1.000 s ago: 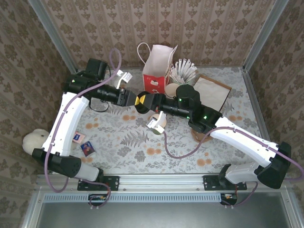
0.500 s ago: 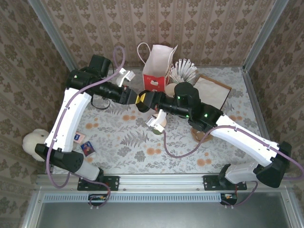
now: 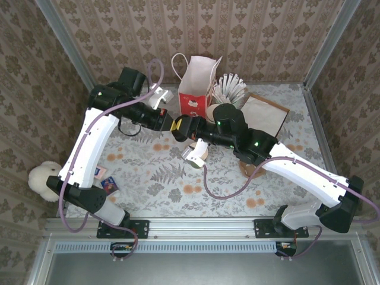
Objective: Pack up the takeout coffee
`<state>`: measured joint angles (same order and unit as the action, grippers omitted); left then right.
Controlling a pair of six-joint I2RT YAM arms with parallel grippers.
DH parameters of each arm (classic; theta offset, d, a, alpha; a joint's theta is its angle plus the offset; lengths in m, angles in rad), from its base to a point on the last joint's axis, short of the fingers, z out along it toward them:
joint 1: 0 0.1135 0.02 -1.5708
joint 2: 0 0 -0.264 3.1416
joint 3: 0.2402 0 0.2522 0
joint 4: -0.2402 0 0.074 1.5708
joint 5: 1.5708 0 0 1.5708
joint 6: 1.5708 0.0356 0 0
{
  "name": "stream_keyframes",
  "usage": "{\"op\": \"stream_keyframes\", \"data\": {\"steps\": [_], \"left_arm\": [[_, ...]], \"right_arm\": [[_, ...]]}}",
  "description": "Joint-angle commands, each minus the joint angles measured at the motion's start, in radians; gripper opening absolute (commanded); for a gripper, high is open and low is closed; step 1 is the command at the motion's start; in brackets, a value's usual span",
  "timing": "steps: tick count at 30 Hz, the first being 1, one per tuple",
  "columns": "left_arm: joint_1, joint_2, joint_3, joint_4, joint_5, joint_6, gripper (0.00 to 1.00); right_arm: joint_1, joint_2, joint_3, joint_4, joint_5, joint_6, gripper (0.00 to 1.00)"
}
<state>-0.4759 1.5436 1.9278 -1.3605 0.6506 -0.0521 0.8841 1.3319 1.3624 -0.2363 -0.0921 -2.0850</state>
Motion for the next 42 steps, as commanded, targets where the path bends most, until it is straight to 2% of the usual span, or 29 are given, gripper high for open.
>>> {"op": "stream_keyframes", "data": {"steps": [1, 3, 5, 7, 8, 11, 12, 15, 18, 22, 23, 26, 28, 31, 35, 38, 42], "left_arm": [[-0.020, 0.011, 0.035, 0.042, 0.002, -0.009, 0.00], [-0.017, 0.009, 0.035, 0.053, -0.015, -0.011, 0.00], [-0.004, 0.002, 0.019, 0.068, -0.064, -0.015, 0.00], [0.013, -0.011, -0.020, 0.094, -0.096, -0.030, 0.00], [0.039, -0.019, -0.041, 0.109, -0.114, -0.044, 0.00], [0.060, -0.032, -0.080, 0.136, -0.166, -0.069, 0.00], [0.062, -0.032, -0.084, 0.136, -0.177, -0.071, 0.00], [0.062, -0.046, -0.115, 0.136, -0.240, -0.074, 0.00], [0.060, -0.074, -0.183, 0.155, -0.328, -0.097, 0.00], [0.045, -0.126, -0.307, 0.223, -0.465, -0.182, 0.00], [0.042, -0.139, -0.336, 0.240, -0.474, -0.200, 0.00], [0.026, -0.190, -0.436, 0.354, -0.433, -0.251, 0.00], [-0.015, -0.229, -0.513, 0.452, -0.397, -0.305, 0.00], [-0.022, -0.261, -0.598, 0.550, -0.402, -0.410, 0.00], [-0.035, -0.268, -0.663, 0.607, -0.388, -0.519, 0.00], [-0.080, -0.231, -0.652, 0.582, -0.385, -0.542, 0.00], [-0.133, -0.133, -0.592, 0.486, -0.416, -0.521, 0.00]], "right_arm": [[0.023, 0.014, 0.017, 0.002, -0.017, -0.261, 0.19], [0.027, 0.013, 0.016, 0.010, -0.004, -0.230, 0.28], [0.059, 0.023, 0.068, -0.075, 0.098, -0.077, 0.59], [0.071, 0.018, 0.102, -0.151, 0.127, 0.149, 0.76], [0.072, 0.014, 0.088, -0.147, 0.147, 0.231, 0.81], [0.084, 0.013, 0.018, -0.045, 0.249, 0.399, 0.86], [0.086, 0.013, 0.012, -0.059, 0.263, 0.461, 0.98], [0.090, -0.005, -0.003, -0.128, 0.245, 0.757, 1.00], [0.089, -0.070, -0.080, -0.020, 0.224, 1.141, 1.00], [0.051, -0.153, -0.208, 0.205, 0.305, 1.852, 1.00], [0.042, -0.168, -0.223, 0.191, 0.332, 2.010, 1.00], [0.024, -0.179, -0.211, 0.053, 0.395, 2.305, 1.00], [-0.001, -0.185, -0.220, -0.010, 0.367, 2.430, 1.00], [-0.034, -0.230, -0.293, 0.039, 0.284, 2.508, 1.00], [-0.156, -0.260, -0.377, 0.064, 0.146, 2.745, 1.00], [-0.248, -0.249, -0.410, -0.002, 0.073, 2.920, 1.00], [-0.267, -0.255, -0.494, 0.011, 0.066, 2.988, 1.00]]}}
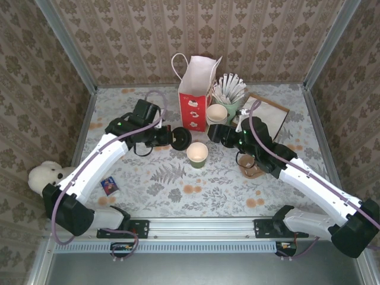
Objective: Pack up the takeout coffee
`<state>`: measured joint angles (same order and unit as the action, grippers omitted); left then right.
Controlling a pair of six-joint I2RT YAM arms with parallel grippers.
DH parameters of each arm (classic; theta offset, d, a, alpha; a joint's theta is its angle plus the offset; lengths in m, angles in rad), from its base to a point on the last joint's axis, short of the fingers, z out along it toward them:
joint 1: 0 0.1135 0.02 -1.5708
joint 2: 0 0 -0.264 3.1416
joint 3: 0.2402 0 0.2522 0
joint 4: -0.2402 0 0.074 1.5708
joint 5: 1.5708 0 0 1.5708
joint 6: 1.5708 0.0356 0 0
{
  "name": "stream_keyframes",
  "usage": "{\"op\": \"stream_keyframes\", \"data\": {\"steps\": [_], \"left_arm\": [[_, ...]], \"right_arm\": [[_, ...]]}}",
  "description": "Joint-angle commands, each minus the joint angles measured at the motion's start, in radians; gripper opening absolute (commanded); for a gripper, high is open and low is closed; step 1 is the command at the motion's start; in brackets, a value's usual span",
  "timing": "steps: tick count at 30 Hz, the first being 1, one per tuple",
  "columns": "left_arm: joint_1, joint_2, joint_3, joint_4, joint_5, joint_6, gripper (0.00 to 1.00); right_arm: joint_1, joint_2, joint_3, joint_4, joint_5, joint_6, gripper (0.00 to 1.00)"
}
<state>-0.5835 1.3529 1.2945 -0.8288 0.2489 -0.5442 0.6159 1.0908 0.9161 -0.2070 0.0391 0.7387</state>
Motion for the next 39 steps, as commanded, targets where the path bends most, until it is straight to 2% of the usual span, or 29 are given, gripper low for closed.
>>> {"op": "stream_keyframes", "data": {"steps": [1, 5, 11, 15, 19, 29, 39], "left_arm": [[-0.038, 0.083, 0.053, -0.058, -0.022, -0.027, 0.00], [-0.089, 0.169, 0.089, -0.069, -0.036, -0.039, 0.00], [-0.135, 0.254, 0.154, -0.130, -0.113, -0.030, 0.00], [-0.140, 0.278, 0.171, -0.131, -0.089, -0.028, 0.00], [-0.137, 0.308, 0.196, -0.152, -0.049, -0.006, 0.00], [-0.135, 0.379, 0.284, -0.240, -0.048, 0.054, 0.00], [-0.136, 0.402, 0.288, -0.224, -0.013, 0.049, 0.00]], "right_arm": [[-0.003, -0.014, -0.066, -0.019, -0.063, 0.183, 1.00], [-0.038, -0.001, -0.125, 0.024, -0.145, 0.244, 1.00], [-0.091, 0.015, -0.167, 0.034, -0.273, 0.195, 0.98], [-0.132, 0.035, -0.181, 0.038, -0.342, 0.191, 0.96], [-0.138, 0.063, -0.180, 0.049, -0.369, 0.191, 0.96], [-0.144, 0.098, -0.181, 0.093, -0.435, 0.213, 0.97], [-0.153, 0.119, -0.192, 0.107, -0.459, 0.235, 0.97]]}}
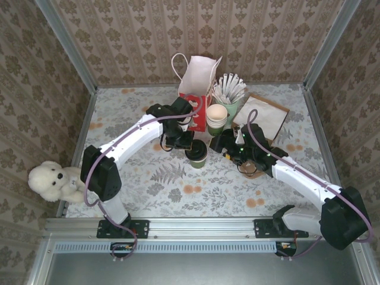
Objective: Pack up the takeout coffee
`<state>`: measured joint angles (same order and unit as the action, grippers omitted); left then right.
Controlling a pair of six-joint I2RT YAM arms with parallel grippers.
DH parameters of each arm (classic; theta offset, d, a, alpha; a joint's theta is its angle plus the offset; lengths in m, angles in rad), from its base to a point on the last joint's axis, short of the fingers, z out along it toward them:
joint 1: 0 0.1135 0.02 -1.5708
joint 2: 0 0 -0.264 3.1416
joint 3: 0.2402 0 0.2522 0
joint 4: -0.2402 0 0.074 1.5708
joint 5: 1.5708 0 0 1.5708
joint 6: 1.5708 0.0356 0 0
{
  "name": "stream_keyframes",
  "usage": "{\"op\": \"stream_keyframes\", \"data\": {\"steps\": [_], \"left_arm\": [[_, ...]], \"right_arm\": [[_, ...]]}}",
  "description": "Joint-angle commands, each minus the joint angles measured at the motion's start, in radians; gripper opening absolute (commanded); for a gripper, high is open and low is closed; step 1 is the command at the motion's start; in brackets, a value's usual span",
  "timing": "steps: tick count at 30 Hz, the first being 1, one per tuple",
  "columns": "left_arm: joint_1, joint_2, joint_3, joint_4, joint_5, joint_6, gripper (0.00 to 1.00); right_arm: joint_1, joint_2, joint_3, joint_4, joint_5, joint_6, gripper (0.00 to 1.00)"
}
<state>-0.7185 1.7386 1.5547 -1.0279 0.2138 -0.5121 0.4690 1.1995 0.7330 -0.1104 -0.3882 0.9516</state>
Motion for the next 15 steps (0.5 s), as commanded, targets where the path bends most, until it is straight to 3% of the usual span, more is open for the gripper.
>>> {"op": "stream_keyframes", "data": {"steps": [1, 15], "left_arm": [[0.000, 0.016, 0.027, -0.025, 0.021, 0.018, 0.00], [-0.001, 0.037, 0.015, -0.023, 0.028, 0.024, 0.00]], "right_arm": [[-0.006, 0.014, -0.009, 0.011, -0.033, 0.024, 0.97], [-0.006, 0.067, 0.005, 0.015, -0.070, 0.023, 0.96]]}}
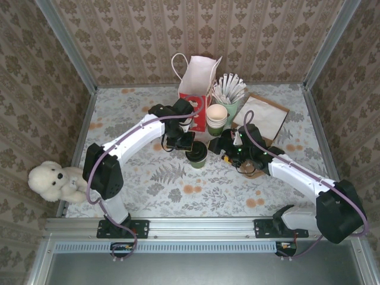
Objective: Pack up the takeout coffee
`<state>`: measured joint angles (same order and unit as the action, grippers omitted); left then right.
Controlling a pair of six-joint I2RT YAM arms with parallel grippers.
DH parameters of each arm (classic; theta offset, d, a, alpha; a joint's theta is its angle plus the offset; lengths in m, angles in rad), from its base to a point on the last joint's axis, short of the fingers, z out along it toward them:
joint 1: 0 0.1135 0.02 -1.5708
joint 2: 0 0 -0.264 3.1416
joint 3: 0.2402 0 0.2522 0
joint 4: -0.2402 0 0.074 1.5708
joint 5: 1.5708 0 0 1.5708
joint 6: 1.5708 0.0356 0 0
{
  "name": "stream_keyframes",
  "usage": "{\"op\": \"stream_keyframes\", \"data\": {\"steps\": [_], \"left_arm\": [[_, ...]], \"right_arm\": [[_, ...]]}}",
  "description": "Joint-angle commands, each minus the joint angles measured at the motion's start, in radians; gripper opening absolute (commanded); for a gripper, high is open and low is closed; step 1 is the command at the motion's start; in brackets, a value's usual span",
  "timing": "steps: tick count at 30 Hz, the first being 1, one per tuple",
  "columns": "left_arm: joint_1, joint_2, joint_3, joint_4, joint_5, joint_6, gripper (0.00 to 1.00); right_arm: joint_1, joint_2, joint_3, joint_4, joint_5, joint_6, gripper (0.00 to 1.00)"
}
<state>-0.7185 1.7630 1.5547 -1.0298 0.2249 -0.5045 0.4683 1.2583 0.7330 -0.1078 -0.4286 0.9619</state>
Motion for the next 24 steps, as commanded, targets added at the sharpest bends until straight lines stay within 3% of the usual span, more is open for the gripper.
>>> {"op": "stream_keyframes", "data": {"steps": [1, 24], "left_arm": [[-0.002, 0.015, 0.016, -0.020, 0.016, 0.015, 0.00], [-0.009, 0.054, -0.011, 0.011, 0.041, 0.014, 0.00]], "right_arm": [[-0.005, 0.010, 0.003, 0.015, -0.032, 0.014, 0.96], [-0.007, 0.055, -0.017, 0.043, -0.069, 0.038, 0.95]]}}
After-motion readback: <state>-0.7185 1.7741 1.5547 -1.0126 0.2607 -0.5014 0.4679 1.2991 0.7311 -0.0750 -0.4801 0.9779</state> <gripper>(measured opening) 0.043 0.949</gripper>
